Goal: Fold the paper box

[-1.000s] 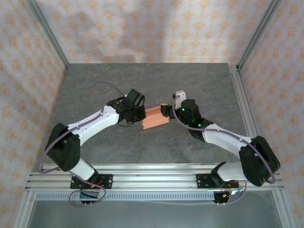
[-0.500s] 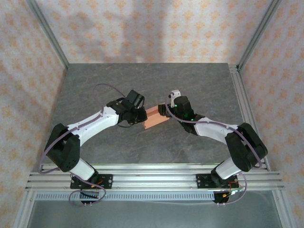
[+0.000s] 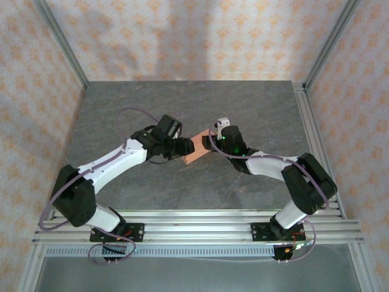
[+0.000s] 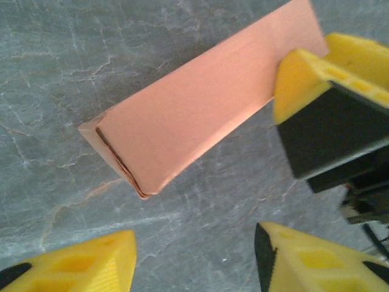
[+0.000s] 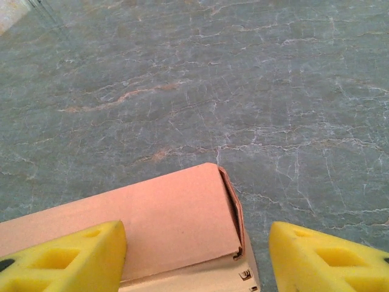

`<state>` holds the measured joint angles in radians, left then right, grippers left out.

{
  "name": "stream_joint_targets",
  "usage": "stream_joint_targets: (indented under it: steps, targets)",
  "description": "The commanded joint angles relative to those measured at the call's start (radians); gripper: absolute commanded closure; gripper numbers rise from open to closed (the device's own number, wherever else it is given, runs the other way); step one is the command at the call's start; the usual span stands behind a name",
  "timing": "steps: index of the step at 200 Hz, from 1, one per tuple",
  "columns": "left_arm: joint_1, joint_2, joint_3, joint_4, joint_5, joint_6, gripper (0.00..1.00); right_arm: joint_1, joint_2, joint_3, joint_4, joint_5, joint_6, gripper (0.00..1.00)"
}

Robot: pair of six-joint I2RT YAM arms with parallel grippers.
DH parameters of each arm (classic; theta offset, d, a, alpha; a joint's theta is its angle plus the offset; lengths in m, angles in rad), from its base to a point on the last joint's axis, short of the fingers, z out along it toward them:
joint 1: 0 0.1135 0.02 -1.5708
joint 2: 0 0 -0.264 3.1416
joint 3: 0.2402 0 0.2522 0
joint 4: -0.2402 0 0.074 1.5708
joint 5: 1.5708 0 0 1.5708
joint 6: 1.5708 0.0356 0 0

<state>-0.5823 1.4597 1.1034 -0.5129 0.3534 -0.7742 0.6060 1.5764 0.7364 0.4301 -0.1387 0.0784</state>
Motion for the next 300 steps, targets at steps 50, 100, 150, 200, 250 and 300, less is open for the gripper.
stream_joint_targets:
  steps: [50,100,150,200,250,300]
  targets:
    - [0.045,0.039,0.0,0.013,-0.087,-0.036,0.39,0.0,0.019,-0.026,-0.079,-0.011,-0.007,0.38]
    - [0.045,0.142,-0.076,0.093,-0.005,-0.061,0.67,0.0,-0.004,-0.016,-0.112,-0.01,-0.01,0.39]
    - [0.046,0.157,-0.155,0.112,-0.022,-0.07,0.88,-0.024,-0.038,0.051,-0.151,-0.107,0.045,0.4]
    - [0.046,0.165,-0.164,0.114,-0.025,-0.059,0.97,-0.114,0.023,0.081,-0.168,-0.286,0.211,0.48]
    - [0.046,0.183,-0.162,0.109,-0.02,-0.047,1.0,-0.118,0.056,0.054,-0.147,-0.34,0.296,0.64]
    - [0.047,0.192,-0.151,0.106,-0.017,-0.043,1.0,-0.12,0.039,0.059,-0.15,-0.335,0.3,1.0]
